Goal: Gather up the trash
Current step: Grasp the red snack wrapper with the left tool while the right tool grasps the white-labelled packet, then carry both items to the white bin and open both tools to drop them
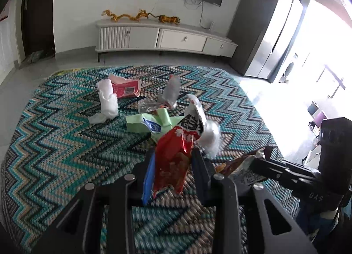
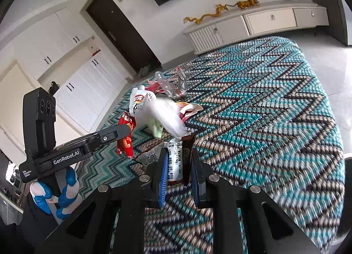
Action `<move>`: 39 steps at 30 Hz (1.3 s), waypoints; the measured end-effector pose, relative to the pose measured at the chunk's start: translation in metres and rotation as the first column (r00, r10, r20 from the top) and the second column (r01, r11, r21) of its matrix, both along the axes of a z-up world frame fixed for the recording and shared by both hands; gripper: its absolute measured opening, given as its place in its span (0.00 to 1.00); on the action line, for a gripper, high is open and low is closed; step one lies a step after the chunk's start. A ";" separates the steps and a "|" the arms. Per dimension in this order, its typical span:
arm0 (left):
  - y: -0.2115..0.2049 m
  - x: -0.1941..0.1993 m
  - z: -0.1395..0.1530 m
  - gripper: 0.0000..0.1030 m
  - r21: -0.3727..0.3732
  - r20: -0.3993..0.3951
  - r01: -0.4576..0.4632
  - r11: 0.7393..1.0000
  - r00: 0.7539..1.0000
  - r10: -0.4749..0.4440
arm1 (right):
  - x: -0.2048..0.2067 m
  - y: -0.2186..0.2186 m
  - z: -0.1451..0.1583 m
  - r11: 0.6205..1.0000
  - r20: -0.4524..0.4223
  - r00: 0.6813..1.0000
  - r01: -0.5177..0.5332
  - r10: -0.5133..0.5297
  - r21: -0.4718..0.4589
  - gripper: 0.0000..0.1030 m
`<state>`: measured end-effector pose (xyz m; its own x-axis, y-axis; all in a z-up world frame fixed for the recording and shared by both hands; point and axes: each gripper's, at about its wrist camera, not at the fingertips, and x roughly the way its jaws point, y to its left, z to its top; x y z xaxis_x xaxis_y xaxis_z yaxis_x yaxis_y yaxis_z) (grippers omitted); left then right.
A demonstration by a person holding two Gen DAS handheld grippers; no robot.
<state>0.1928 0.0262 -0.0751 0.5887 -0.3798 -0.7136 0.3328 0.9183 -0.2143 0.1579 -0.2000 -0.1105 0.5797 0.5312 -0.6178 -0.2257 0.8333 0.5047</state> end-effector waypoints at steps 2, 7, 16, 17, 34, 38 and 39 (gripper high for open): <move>0.002 -0.008 0.007 0.29 -0.005 0.013 0.001 1.000 1.000 -0.001 | -0.009 -0.003 0.007 1.000 0.012 1.000 0.005 -0.005 0.004 0.18; 0.009 -0.038 0.028 0.29 -0.027 0.052 -0.008 1.000 0.999 0.010 | -0.033 -0.012 0.024 1.000 0.039 0.999 0.023 -0.023 -0.004 0.18; 0.029 -0.082 0.063 0.29 -0.053 0.113 -0.032 0.998 0.993 0.038 | -0.087 -0.045 0.061 0.995 0.118 0.988 0.097 -0.097 0.008 0.18; 0.030 -0.087 0.066 0.29 -0.058 0.119 -0.034 0.998 0.992 0.040 | -0.094 -0.049 0.064 0.994 0.127 0.986 0.105 -0.106 0.011 0.18; -0.033 -0.130 0.098 0.29 -0.064 0.166 0.105 0.992 0.982 -0.094 | -0.161 -0.116 0.084 0.965 0.214 0.941 0.248 -0.262 0.088 0.18; -0.089 -0.126 0.100 0.29 -0.040 0.161 0.206 0.978 0.967 -0.197 | -0.170 -0.149 0.082 0.940 0.218 0.914 0.329 -0.341 0.092 0.18; -0.103 -0.125 0.099 0.29 -0.033 0.157 0.231 0.972 0.962 -0.223 | -0.172 -0.161 0.080 0.930 0.216 0.904 0.359 -0.368 0.081 0.18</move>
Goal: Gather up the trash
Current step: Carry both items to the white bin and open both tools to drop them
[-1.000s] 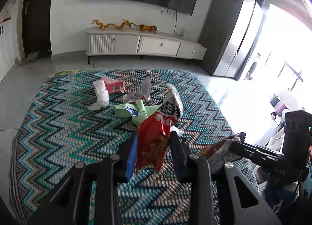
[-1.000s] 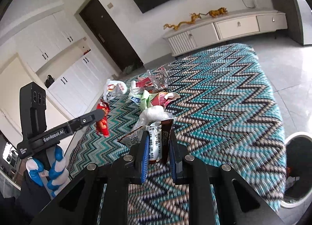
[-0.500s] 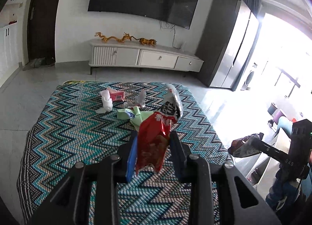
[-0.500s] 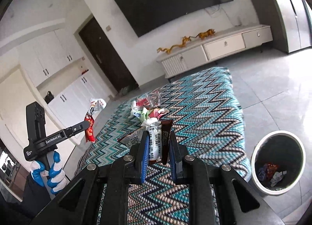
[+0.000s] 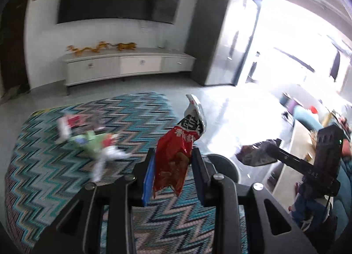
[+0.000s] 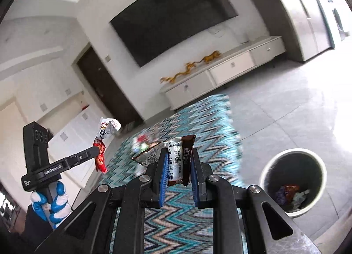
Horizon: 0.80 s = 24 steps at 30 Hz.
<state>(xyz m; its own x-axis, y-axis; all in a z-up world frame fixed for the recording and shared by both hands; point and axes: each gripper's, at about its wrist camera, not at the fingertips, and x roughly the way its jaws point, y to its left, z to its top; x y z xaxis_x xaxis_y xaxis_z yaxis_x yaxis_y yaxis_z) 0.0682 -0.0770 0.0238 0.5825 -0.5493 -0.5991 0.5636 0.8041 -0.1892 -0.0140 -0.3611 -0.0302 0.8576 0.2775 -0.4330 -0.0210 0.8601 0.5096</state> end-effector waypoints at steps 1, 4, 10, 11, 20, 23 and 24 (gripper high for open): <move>-0.013 0.002 -0.001 0.29 0.008 -0.003 0.023 1.000 1.000 -0.023 | -0.002 -0.010 -0.001 0.999 -0.007 0.999 0.032 -0.032 -0.015 0.18; -0.063 0.010 -0.009 0.29 0.036 -0.023 0.104 0.994 0.994 -0.103 | -0.007 -0.041 -0.008 0.989 -0.042 0.990 0.135 -0.138 -0.069 0.18; -0.154 0.030 -0.042 0.30 0.084 -0.096 0.212 0.974 0.974 -0.204 | -0.003 -0.095 -0.039 0.940 -0.147 0.935 0.299 -0.323 -0.161 0.20; -0.172 0.035 -0.050 0.30 0.087 -0.115 0.226 0.970 0.970 -0.215 | 0.000 -0.102 -0.045 0.934 -0.165 0.925 0.314 -0.341 -0.171 0.20; -0.257 0.072 -0.101 0.32 0.078 -0.236 0.289 0.954 0.935 -0.264 | 0.048 -0.143 -0.097 0.918 -0.294 0.872 0.349 -0.392 -0.188 0.26; -0.275 0.082 -0.114 0.38 0.061 -0.277 0.302 0.951 0.921 -0.275 | 0.063 -0.149 -0.112 0.917 -0.330 0.857 0.350 -0.396 -0.191 0.34; -0.280 0.086 -0.119 0.43 0.054 -0.287 0.305 0.951 0.917 -0.277 | 0.067 -0.151 -0.119 0.918 -0.347 0.851 0.350 -0.395 -0.188 0.39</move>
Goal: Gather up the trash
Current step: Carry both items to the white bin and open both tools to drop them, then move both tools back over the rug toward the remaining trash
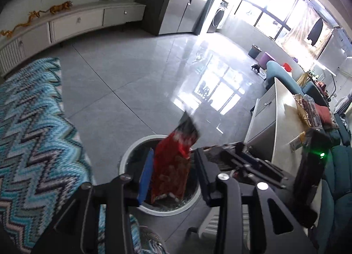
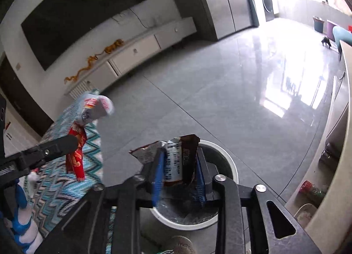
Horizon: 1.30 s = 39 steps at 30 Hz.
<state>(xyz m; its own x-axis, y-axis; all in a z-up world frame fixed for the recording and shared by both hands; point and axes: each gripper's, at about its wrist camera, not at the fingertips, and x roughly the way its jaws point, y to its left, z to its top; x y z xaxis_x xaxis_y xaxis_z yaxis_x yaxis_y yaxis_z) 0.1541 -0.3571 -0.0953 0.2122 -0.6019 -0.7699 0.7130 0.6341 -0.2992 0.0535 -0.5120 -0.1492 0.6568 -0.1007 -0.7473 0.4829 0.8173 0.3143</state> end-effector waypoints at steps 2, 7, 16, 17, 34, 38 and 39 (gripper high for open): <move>-0.006 0.003 -0.005 0.54 -0.003 -0.002 -0.005 1.000 1.000 0.005 | 0.007 -0.001 -0.011 1.000 -0.023 1.000 0.004 -0.004 0.015 0.50; -0.009 -0.002 -0.007 0.54 0.012 0.024 -0.017 1.000 1.000 0.017 | 0.004 -0.006 -0.021 0.999 -0.030 0.999 0.021 -0.020 0.039 0.51; 0.021 -0.031 0.034 0.55 0.043 0.241 -0.144 0.989 0.962 0.129 | -0.017 0.007 0.007 0.999 0.036 0.999 0.035 -0.036 0.026 0.53; 0.028 -0.037 0.040 0.55 0.044 0.273 -0.167 0.985 0.950 0.149 | -0.020 0.011 0.013 0.999 0.048 0.998 0.032 -0.033 0.021 0.53; 0.139 -0.086 0.112 0.64 -0.039 0.495 -0.383 0.923 0.795 0.351 | -0.052 0.095 0.117 0.994 0.222 0.971 -0.070 0.088 -0.087 0.58; 0.168 -0.097 0.124 0.64 -0.074 0.514 -0.404 0.912 0.768 0.382 | -0.059 0.114 0.136 0.988 0.244 0.962 -0.100 0.126 -0.117 0.59; 0.172 -0.099 0.126 0.64 -0.079 0.516 -0.406 0.910 0.764 0.386 | -0.060 0.119 0.140 0.987 0.247 0.960 -0.106 0.134 -0.123 0.59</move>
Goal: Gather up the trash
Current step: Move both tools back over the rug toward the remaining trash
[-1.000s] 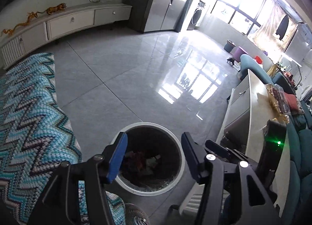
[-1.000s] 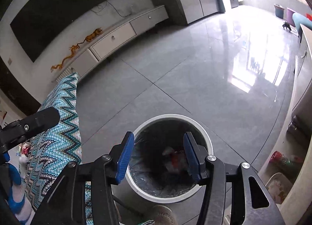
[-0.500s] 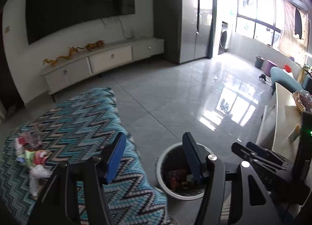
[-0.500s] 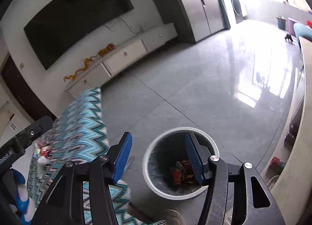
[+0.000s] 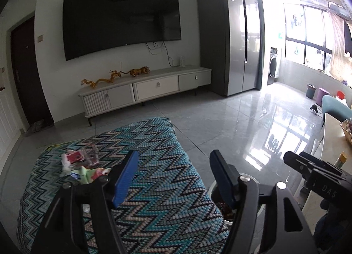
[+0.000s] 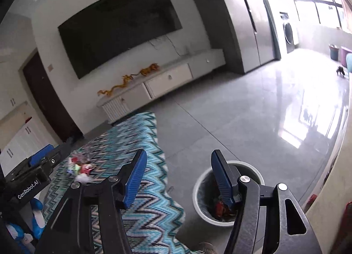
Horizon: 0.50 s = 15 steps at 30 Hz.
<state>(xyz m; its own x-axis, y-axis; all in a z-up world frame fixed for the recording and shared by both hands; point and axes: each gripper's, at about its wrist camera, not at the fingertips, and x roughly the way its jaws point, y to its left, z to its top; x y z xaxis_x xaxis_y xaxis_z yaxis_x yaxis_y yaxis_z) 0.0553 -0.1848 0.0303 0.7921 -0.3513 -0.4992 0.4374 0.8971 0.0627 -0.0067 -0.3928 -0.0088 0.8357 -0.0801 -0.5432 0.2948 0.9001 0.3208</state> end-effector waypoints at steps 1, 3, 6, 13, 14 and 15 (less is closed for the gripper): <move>0.008 -0.003 0.003 0.64 -0.007 0.009 -0.005 1.000 1.000 0.005 | -0.001 0.004 0.003 1.000 0.003 1.000 -0.005 0.005 -0.004 0.58; 0.021 -0.007 0.007 0.64 -0.020 0.021 -0.013 1.000 1.000 0.014 | -0.003 0.015 0.013 1.000 0.010 1.000 -0.021 0.021 -0.019 0.58; 0.048 -0.011 0.013 0.64 -0.049 0.037 -0.038 0.998 0.999 0.039 | -0.006 0.030 0.027 0.998 0.023 0.999 -0.046 0.047 -0.047 0.58; 0.120 -0.017 0.026 0.64 -0.108 0.054 -0.142 0.984 0.987 0.148 | -0.017 0.065 0.064 0.989 0.063 0.993 -0.097 0.105 -0.109 0.58; 0.130 -0.018 0.027 0.64 -0.114 0.059 -0.157 0.981 0.985 0.165 | -0.019 0.070 0.070 0.987 0.069 0.991 -0.107 0.115 -0.117 0.58; 0.142 -0.019 0.030 0.64 -0.119 0.066 -0.173 0.978 0.981 0.182 | -0.021 0.078 0.076 0.985 0.077 0.988 -0.121 0.131 -0.127 0.58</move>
